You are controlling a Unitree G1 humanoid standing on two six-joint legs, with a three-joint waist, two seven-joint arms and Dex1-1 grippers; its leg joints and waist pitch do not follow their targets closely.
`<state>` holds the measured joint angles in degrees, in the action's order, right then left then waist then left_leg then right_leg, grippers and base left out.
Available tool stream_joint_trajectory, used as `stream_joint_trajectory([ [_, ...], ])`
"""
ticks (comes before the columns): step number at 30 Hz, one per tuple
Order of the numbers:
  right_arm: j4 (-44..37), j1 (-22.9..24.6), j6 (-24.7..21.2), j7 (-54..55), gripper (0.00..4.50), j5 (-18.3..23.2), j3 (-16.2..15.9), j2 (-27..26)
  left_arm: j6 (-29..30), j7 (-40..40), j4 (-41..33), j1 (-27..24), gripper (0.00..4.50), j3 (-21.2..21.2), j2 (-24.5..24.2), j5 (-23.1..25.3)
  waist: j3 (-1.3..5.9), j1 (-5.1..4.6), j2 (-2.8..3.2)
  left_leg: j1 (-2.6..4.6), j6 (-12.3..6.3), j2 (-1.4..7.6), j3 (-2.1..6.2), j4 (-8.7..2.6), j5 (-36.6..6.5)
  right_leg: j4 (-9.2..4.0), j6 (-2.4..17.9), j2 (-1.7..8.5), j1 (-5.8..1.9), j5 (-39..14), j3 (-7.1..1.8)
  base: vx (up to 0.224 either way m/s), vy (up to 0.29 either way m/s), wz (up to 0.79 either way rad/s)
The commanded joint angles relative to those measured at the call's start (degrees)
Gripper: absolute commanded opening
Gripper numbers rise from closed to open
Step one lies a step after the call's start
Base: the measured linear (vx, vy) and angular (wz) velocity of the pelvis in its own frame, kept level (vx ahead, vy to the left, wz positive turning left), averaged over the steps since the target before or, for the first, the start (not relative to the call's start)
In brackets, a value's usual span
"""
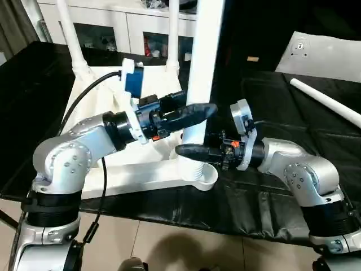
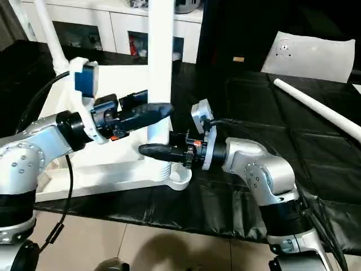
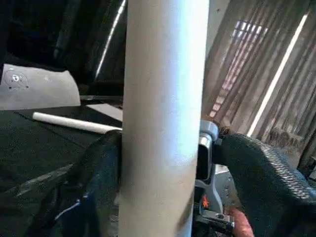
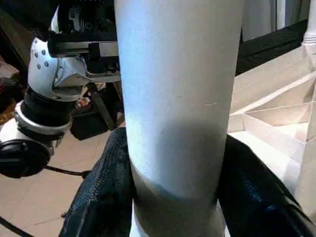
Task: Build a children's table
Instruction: Pick table leg
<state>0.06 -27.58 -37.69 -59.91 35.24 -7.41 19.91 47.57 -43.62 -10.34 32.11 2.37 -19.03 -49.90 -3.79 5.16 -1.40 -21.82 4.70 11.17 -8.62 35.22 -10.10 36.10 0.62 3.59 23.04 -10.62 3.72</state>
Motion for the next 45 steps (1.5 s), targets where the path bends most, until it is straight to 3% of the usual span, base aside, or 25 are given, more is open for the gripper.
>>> stream_joint_trajectory([
  [1,-0.1,-1.1,1.4,0.2,1.89,-1.0,-0.4,0.2,-0.6,-1.0,-0.6,1.3,3.11,-0.3,0.0,-0.2,4.10,0.06,0.39,0.67,1.64,1.49,-0.13,-4.58,-11.8,-4.64,9.0,3.79,-3.04,-15.1,-2.65,0.000,0.000,0.00],
  [16,0.9,-1.1,3.4,0.0,1.89,-2.4,-1.0,0.0,-2.8,-1.9,1.1,1.5,1.95,0.1,0.1,0.8,4.16,0.08,0.62,0.76,1.50,1.53,-0.11,-4.57,-11.8,-4.51,9.7,3.74,-3.04,-14.0,-2.64,0.000,0.000,0.00],
  [21,0.9,-1.2,3.6,0.1,1.89,-3.0,-1.0,-0.1,-2.9,-1.7,1.3,1.6,1.89,0.2,0.2,0.7,4.14,0.06,0.60,0.72,1.45,1.50,-0.12,-4.55,-11.8,-4.49,9.8,3.69,-3.07,-13.8,-2.64,0.000,0.000,0.00],
  [25,2.5,-1.8,6.4,3.3,1.89,-6.5,-1.7,-0.7,-4.0,0.5,2.1,2.4,1.88,0.6,0.7,2.6,4.11,-0.05,0.62,0.73,1.71,1.49,-0.12,-4.58,-11.8,-4.55,9.7,3.67,-2.98,-14.2,-2.63,0.000,0.000,0.00],
  [28,3.1,-2.1,6.5,4.4,2.59,-6.7,-1.4,-1.2,-4.2,0.5,2.3,2.5,1.87,0.6,0.6,3.0,4.14,-0.04,0.50,0.83,1.86,1.50,-0.13,-4.56,-12.2,-4.62,9.4,3.70,-3.01,-15.0,-2.64,0.000,0.000,0.00],
  [35,3.6,-2.4,5.6,5.1,3.10,-7.4,-1.9,-1.4,-6.1,0.3,1.9,2.8,1.87,-1.3,0.4,5.6,4.21,-0.04,0.71,0.77,1.81,1.51,-0.18,-4.54,-11.3,-4.30,10.2,3.63,-3.09,-11.9,-2.67,0.000,0.000,0.00],
  [39,4.2,-2.6,5.6,6.2,3.10,-7.8,-1.9,-1.7,-6.4,-0.1,1.4,2.7,1.87,-2.5,0.1,6.8,4.14,-0.07,0.63,0.87,1.85,1.57,-0.17,-4.58,-12.2,-4.52,9.7,3.70,-3.01,-13.8,-2.70,0.000,0.000,0.00],
  [45,5.2,-3.2,5.6,7.2,3.10,-8.4,-1.6,-2.4,-7.2,-1.7,0.8,2.6,1.87,-4.5,-1.1,8.7,4.22,-0.12,0.70,0.75,1.94,1.55,-0.12,-4.59,-11.5,-4.31,9.9,3.66,-3.08,-12.5,-2.67,0.000,0.000,0.00],
])
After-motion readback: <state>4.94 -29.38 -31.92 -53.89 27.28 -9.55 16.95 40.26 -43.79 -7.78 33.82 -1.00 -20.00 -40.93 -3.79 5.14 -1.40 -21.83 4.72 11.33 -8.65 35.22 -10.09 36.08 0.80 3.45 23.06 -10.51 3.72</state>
